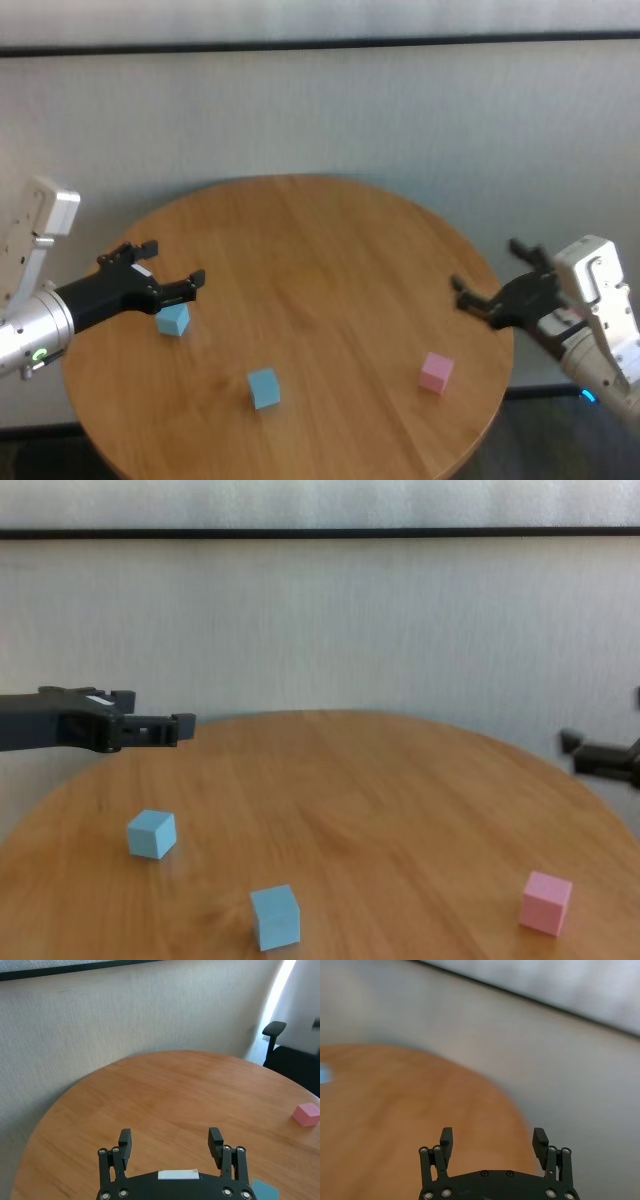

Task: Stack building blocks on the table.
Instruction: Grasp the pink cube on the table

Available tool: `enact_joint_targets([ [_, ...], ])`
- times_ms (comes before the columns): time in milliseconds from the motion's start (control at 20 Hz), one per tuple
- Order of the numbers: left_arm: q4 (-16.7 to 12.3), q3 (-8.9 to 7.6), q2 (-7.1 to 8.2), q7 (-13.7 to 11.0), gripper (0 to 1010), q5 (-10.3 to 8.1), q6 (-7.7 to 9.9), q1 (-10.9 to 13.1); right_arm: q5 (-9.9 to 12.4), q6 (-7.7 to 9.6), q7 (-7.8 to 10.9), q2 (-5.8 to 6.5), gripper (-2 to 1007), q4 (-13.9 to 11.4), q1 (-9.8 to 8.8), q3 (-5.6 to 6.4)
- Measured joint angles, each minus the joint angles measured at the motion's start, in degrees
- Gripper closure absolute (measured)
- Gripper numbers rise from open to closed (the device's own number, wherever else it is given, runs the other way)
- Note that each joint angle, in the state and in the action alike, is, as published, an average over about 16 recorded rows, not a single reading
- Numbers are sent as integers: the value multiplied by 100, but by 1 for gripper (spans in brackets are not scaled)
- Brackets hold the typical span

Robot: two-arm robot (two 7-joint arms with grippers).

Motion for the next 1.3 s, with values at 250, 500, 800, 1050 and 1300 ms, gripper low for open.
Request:
enact_joint_targets([
  [250,9,9,-5,4,8,6,2,-11,263,445,675,4,1,-11,167,-110],
  [500,14,14,-9,6,8,10,4,-17,440,939,1317,5,0,94,389,-251],
  [800,18,18,-11,7,8,13,6,-21,409,1321,1767,50,0,214,573,-369],
  [1050,20,21,-13,7,8,15,8,-23,380,1502,2060,130,0,261,602,-380],
  [1300,22,23,-14,7,8,16,9,-25,365,1582,2303,189,0,345,584,-362],
])
